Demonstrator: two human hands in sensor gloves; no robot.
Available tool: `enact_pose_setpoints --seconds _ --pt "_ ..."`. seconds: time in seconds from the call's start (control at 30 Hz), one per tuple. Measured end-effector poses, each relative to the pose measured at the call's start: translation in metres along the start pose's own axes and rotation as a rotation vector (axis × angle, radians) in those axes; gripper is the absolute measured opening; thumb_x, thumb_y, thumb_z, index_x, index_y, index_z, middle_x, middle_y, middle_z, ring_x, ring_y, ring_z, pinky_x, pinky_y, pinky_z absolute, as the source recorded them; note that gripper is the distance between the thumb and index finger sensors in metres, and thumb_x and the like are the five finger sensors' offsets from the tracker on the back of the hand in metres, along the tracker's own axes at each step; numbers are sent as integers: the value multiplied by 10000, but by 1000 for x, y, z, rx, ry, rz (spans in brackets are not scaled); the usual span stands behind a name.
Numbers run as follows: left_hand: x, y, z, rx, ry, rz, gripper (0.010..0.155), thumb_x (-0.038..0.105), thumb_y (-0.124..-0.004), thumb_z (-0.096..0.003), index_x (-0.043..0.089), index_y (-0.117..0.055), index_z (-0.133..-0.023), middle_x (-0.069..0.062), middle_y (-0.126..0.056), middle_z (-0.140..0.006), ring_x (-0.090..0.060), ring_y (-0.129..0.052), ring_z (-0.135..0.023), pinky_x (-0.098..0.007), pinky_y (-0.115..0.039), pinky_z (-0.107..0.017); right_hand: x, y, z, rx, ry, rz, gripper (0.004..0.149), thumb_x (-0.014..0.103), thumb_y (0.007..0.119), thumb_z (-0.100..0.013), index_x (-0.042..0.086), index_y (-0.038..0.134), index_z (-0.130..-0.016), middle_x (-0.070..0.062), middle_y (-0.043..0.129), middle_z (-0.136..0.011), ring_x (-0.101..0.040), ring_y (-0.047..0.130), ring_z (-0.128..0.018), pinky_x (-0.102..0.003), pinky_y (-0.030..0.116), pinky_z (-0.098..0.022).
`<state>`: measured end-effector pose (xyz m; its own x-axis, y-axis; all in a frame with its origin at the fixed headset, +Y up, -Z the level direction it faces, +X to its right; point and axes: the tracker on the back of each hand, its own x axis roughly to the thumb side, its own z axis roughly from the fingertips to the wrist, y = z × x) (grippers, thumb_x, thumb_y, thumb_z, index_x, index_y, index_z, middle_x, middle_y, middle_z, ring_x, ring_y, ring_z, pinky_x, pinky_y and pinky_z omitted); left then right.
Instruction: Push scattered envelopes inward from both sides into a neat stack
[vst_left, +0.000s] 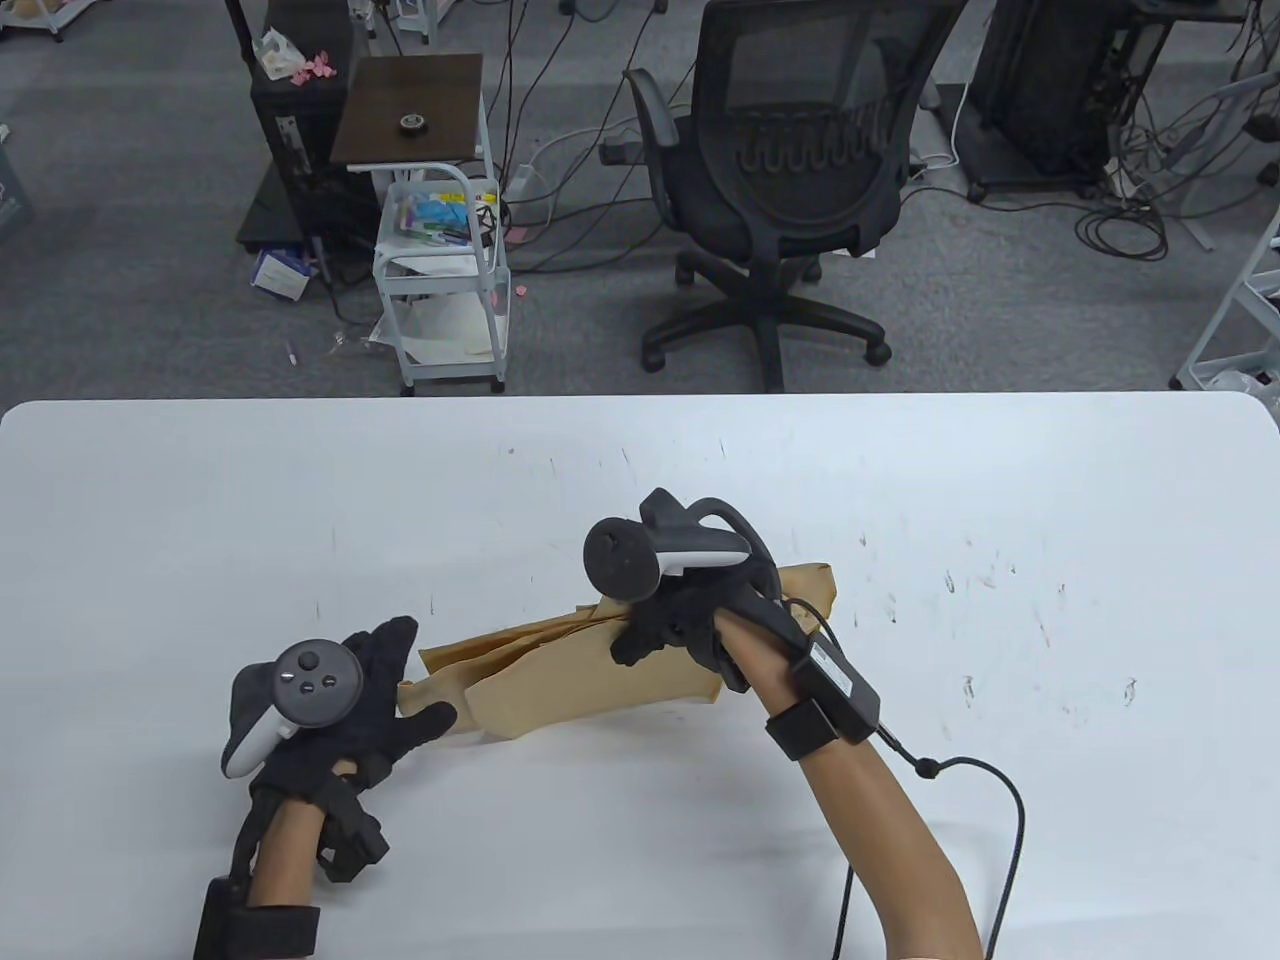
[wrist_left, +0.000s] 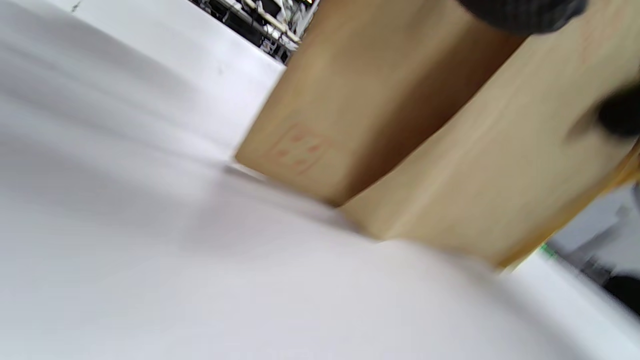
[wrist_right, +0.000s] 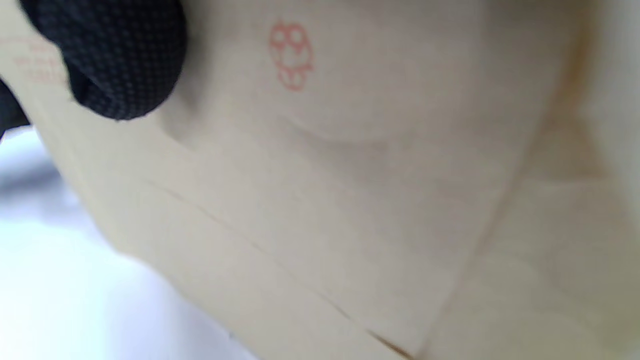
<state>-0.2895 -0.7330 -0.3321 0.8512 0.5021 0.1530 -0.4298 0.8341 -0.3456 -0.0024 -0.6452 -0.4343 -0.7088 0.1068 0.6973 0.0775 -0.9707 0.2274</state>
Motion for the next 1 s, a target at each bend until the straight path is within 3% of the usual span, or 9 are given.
enact_pose_setpoints --seconds 0.1,0.17,0.33,0.43,0.5,0.6,0.67,0.77,1.0 --pt "5 -9 -6 -52 -3 -18 990 653 -651 -411 180 -163 -1130 -174 -184 -1204 -524 -80 -1067 -679 -112 -727 -1 3 -2 76 17 -11 734 408 860 -401 76 595 -999 -91 866 -897 -361 899 -773 -645 639 -657" --pt "12 -11 -9 -76 -59 53 948 630 -654 -426 188 -203 -1133 -166 -193 -1203 -520 -80 -1066 -674 -109 -727 8 0 -3 41 -18 43 435 339 854 -405 177 810 -807 -15 1002 -698 -273 1013 -601 -567 728 -617" --pt "26 4 -1 78 -225 239 890 573 -690 -445 196 -265 -1130 -142 -275 -1206 -493 -152 -1094 -672 -161 -749 31 -30 10 -117 -80 55 468 350 863 -398 182 789 -828 -1 994 -704 -258 1006 -614 -577 712 -634" --pt "15 1 -5 139 -202 192 770 503 -741 -453 258 -424 -1110 -103 -456 -1194 -481 -307 -1116 -687 -252 -767 32 -16 2 65 -43 74 685 397 851 -405 92 634 -979 -92 893 -870 -345 918 -749 -626 648 -662" --pt "3 -4 -9 135 -155 170 682 482 -751 -454 284 -547 -1074 -78 -616 -1151 -493 -467 -1097 -695 -354 -763 26 -4 -3 26 -49 126 749 431 856 -380 73 615 -992 -92 891 -875 -343 922 -747 -628 656 -655" --pt "0 -12 -12 33 -172 237 770 521 -749 -449 274 -448 -1112 -87 -538 -1185 -495 -393 -1106 -682 -314 -769 17 5 -6 127 2 61 906 458 847 -388 -16 454 -1053 -162 797 -967 -394 860 -809 -658 613 -665" --pt "6 -15 -17 13 -191 251 812 523 -753 -448 271 -379 -1123 -85 -490 -1200 -490 -364 -1113 -677 -302 -775 16 4 -8 92 -6 46 817 410 859 -393 2 541 -1026 -146 852 -920 -379 896 -774 -654 629 -657" --pt "18 -18 -23 50 -238 240 809 511 -762 -445 268 -382 -1116 -77 -516 -1189 -479 -402 -1113 -668 -340 -781 26 -7 -13 -2 -66 62 429 298 878 -391 175 832 -799 -22 1013 -687 -247 1033 -556 -547 743 -615" --pt "24 -12 -19 141 -300 387 639 450 -786 -454 303 -601 -1048 -35 -748 -1079 -437 -673 -1045 -633 -542 -766 62 -9 -20 123 -135 55 553 313 861 -409 120 732 -912 -46 964 -765 -264 999 -613 -579 700 -641"
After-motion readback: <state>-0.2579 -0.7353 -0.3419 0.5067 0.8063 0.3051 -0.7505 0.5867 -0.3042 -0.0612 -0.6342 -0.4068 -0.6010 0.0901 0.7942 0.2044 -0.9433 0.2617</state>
